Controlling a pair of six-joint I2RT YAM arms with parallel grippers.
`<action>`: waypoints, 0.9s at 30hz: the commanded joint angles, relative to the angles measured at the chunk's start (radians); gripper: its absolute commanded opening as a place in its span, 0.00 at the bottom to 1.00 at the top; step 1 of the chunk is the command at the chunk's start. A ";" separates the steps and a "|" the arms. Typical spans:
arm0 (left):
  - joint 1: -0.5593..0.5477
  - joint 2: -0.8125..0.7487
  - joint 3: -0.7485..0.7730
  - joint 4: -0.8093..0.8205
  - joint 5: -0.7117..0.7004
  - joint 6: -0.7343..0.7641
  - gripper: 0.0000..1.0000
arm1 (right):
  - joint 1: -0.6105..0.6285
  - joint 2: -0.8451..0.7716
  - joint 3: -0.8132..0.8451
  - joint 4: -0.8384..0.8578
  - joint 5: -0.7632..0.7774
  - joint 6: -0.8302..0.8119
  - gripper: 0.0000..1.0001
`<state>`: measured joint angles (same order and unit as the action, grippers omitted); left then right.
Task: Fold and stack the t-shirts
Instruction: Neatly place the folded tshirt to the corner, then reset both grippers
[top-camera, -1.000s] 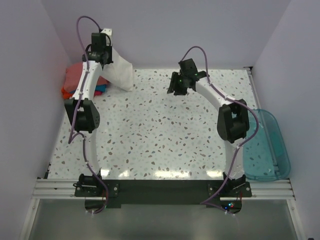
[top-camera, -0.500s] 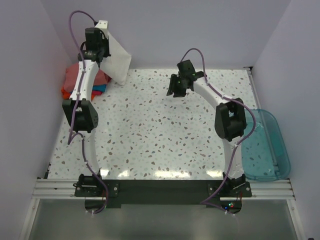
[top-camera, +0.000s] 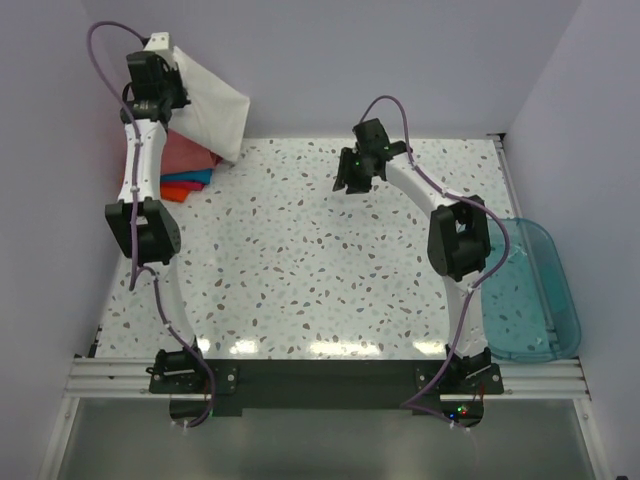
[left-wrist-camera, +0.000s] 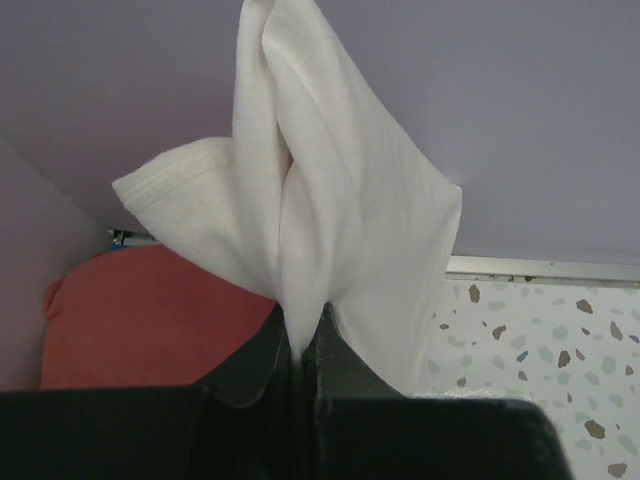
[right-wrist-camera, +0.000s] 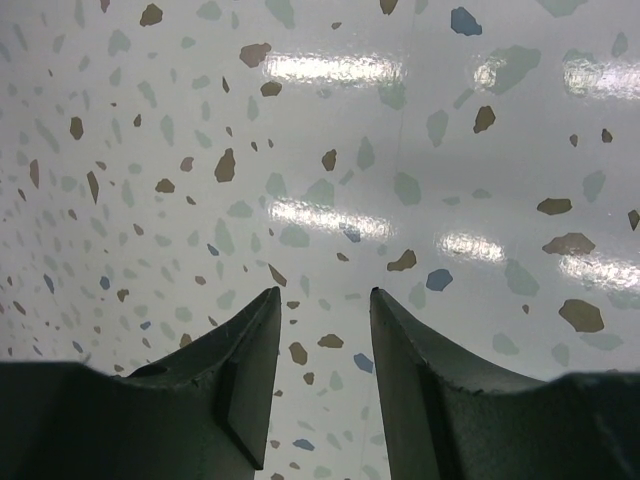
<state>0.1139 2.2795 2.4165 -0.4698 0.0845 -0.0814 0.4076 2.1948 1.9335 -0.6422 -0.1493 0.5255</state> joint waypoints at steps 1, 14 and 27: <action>0.088 -0.106 0.029 0.135 0.076 -0.089 0.00 | 0.004 -0.006 0.045 -0.024 0.010 -0.028 0.45; 0.207 -0.064 -0.193 0.115 -0.024 -0.308 0.64 | 0.005 -0.035 -0.082 0.024 0.014 -0.045 0.44; 0.147 -0.290 -0.384 0.209 -0.034 -0.357 0.91 | 0.004 -0.130 -0.194 0.062 0.037 -0.059 0.48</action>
<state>0.2989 2.1212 2.0598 -0.3565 0.0586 -0.4118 0.4076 2.1696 1.7638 -0.6121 -0.1387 0.4839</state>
